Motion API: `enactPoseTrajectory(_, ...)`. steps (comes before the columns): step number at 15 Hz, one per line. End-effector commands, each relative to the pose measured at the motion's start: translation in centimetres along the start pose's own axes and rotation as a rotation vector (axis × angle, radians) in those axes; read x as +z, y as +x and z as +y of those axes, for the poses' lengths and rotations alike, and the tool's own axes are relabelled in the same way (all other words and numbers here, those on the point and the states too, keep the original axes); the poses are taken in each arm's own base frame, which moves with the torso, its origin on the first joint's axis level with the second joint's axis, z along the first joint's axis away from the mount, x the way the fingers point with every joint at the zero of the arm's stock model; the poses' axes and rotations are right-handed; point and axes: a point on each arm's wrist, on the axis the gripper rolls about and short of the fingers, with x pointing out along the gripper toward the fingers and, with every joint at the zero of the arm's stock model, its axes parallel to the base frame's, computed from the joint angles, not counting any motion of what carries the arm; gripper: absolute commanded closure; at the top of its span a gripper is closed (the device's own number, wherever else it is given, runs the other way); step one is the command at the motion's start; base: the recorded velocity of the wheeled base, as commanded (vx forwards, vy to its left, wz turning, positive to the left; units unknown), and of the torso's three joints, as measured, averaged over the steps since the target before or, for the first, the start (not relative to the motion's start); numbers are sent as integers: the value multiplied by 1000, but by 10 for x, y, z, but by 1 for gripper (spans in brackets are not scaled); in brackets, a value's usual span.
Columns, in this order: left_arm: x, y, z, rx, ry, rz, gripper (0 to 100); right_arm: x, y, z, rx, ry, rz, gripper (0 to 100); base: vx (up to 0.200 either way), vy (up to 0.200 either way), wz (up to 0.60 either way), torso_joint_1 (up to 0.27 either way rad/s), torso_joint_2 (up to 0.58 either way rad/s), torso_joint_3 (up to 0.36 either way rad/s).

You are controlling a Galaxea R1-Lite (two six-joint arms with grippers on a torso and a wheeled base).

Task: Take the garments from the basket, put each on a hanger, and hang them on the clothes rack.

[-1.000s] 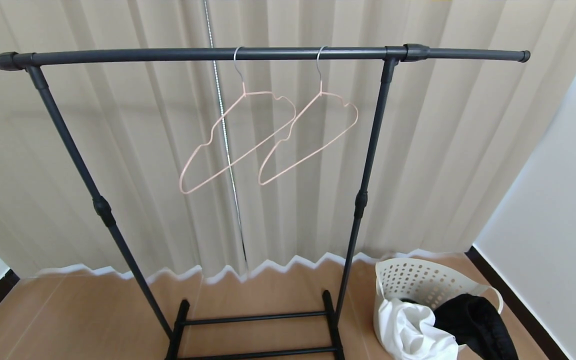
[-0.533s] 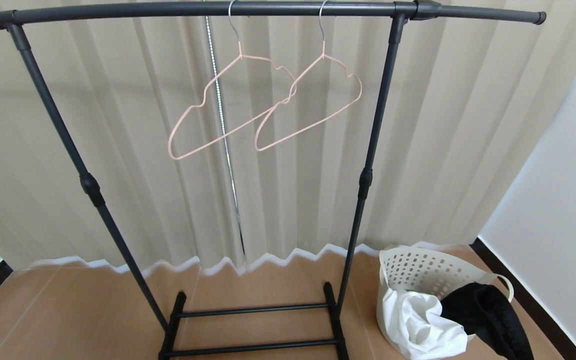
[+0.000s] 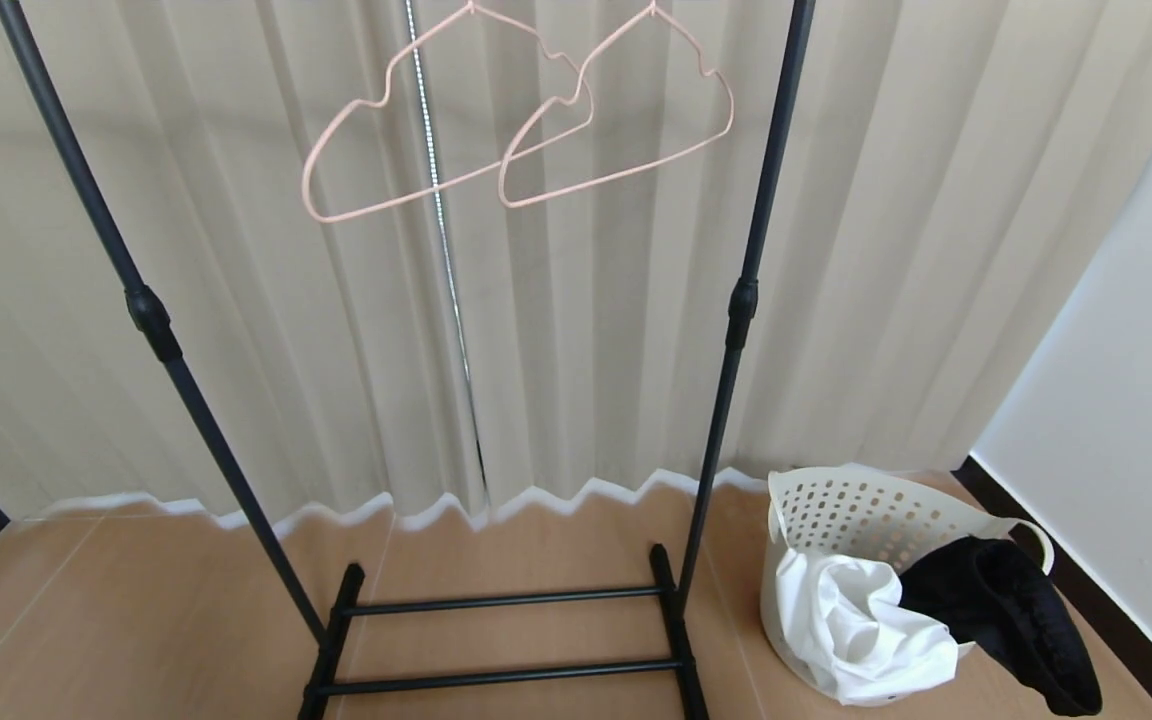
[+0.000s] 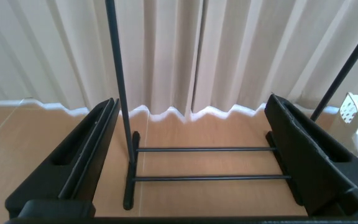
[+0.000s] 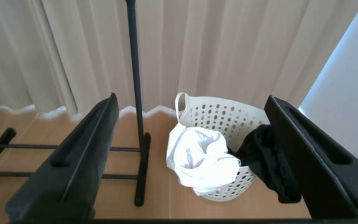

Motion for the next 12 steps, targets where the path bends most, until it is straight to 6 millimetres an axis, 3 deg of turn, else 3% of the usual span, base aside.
enactPoseTrajectory(1, 0, 0, 0, 1, -1, 0, 0, 0, 0, 0, 1, -1, 1, 0, 0, 0, 0, -41, 447, 388)
enactPoseTrajectory(4, 0, 0, 0, 1, -1, 1, 0, 0, 0, 0, 1, -1, 1, 0, 0, 0, 0, -22, 440, 417)
enactPoseTrajectory(7, 0, 0, 0, 1, -1, 1, 0, 0, 0, 0, 1, -2, 1, 0, 0, 0, 0, 1, 173, 176)
enactPoseTrajectory(12, 0, 0, 0, 1, -1, 1, 0, 0, 0, 0, 1, -1, 1, 0, 0, 0, -600, 1, 35, 33)
